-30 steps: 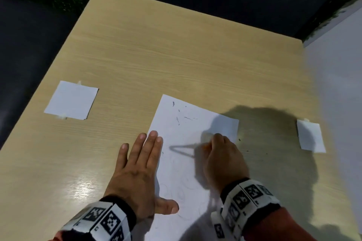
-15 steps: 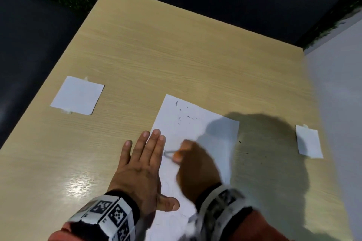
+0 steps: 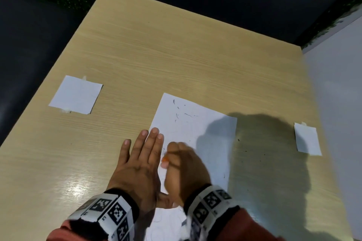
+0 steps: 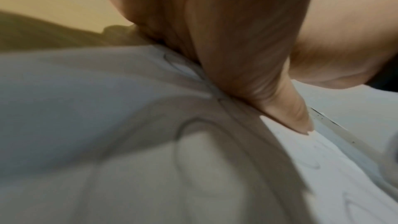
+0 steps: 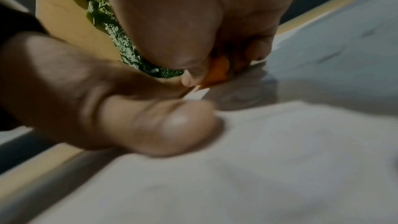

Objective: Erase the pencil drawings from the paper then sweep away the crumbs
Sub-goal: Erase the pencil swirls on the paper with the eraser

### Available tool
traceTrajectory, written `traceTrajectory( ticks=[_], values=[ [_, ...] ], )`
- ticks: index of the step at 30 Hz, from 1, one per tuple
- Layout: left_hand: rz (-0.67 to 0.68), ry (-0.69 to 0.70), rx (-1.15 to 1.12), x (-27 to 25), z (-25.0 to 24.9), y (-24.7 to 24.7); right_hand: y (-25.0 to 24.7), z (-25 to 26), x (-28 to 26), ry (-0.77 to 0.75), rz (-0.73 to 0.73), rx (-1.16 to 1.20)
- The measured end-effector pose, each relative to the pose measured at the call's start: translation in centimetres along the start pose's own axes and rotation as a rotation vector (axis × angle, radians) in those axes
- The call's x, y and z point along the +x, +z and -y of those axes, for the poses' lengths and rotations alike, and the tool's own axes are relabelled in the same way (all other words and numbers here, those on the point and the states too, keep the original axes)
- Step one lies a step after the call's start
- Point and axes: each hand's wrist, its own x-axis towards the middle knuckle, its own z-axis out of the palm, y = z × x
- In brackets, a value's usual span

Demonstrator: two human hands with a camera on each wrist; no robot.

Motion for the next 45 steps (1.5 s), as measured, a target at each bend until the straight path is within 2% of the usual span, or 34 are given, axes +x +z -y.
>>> traceTrajectory(
  ticks=[1, 3, 5, 7, 9, 11, 13, 15, 17, 18, 20, 22, 24, 27, 29, 32, 34, 35, 37, 38, 40, 42, 44, 45],
  values=[
    [0.003, -0.003, 0.017, 0.1, 0.0, -0.1, -1.1, -0.9, 0.7, 0.039, -0.042, 0.022],
    [0.038, -0.043, 0.052, 0.0, -0.4, -0.2, -3.0, -3.7, 2.1, 0.208, -0.094, -0.026],
    [-0.01, -0.067, 0.043, 0.0, -0.6, -0.5, -3.8, -5.3, 2.8, 0.306, -0.118, -0.118],
    [0.019, -0.06, 0.073, 0.0, -0.6, -0.6, -2.8, -3.3, 2.2, 0.251, -0.099, -0.041],
    [-0.028, -0.044, 0.008, -0.3, -0.4, -0.4, -0.4, -0.2, 0.4, 0.049, -0.006, 0.003],
    [-0.039, -0.041, -0.029, -0.3, -0.1, 0.1, 0.6, 0.3, -0.2, -0.048, 0.036, -0.035],
    [0.052, -0.043, -0.014, -0.2, -0.3, -0.6, -0.8, -1.7, 1.4, 0.059, -0.028, -0.059],
    [0.047, -0.06, 0.051, 0.0, -0.8, -1.1, -2.7, -4.1, 2.9, 0.23, -0.106, -0.139],
    [0.049, -0.087, -0.018, -0.2, -0.7, -1.4, -3.4, -4.3, 3.1, 0.25, -0.142, -0.15],
    [0.06, -0.059, -0.004, -0.1, -0.7, -1.3, -2.9, -3.2, 2.7, 0.204, -0.118, -0.136],
    [0.064, -0.049, -0.042, -0.5, -0.4, -0.4, -1.0, -0.2, 1.0, 0.014, -0.031, -0.072],
    [0.004, -0.042, -0.07, -0.3, -0.3, -0.5, -0.1, 0.7, 0.0, -0.086, 0.03, -0.058],
    [0.084, -0.04, -0.017, 0.0, -0.6, -1.5, -1.0, -1.1, 1.5, 0.018, -0.011, -0.096],
    [0.096, -0.119, 0.039, -0.2, -1.1, -1.6, -3.3, -4.5, 3.8, 0.254, -0.152, -0.167],
    [0.079, -0.107, -0.001, -0.1, -1.0, -1.5, -3.4, -3.7, 3.5, 0.237, -0.171, -0.181],
    [0.027, -0.057, -0.02, -0.3, -0.3, -0.5, -1.3, 0.6, 1.1, 0.057, -0.015, -0.025],
    [-0.004, -0.03, -0.017, -0.1, 0.0, 0.2, -0.9, 1.6, 0.3, -0.036, -0.005, -0.025],
    [0.018, -0.032, -0.023, 0.0, -0.1, -0.3, -1.2, 1.0, 1.1, -0.013, -0.031, -0.043],
    [0.101, -0.067, 0.024, 0.0, -0.8, -1.1, -2.4, -1.4, 2.8, 0.148, -0.038, -0.076],
    [0.049, -0.092, 0.035, 0.0, -1.0, -1.0, -3.2, -2.5, 3.4, 0.22, -0.04, -0.101],
    [0.054, -0.102, 0.035, 0.0, -0.9, -1.3, -3.7, -3.3, 3.6, 0.265, -0.063, -0.123],
    [0.034, -0.061, 0.032, 0.0, -0.7, -0.8, -2.9, -1.1, 2.4, 0.166, -0.075, -0.074],
    [-0.054, -0.019, -0.007, -0.1, -0.1, 0.0, -1.1, 1.5, 0.5, -0.023, -0.01, -0.021],
    [-0.042, -0.013, -0.004, -0.1, 0.1, 0.3, -0.6, 1.9, 0.0, -0.079, 0.008, -0.044]
  ],
)
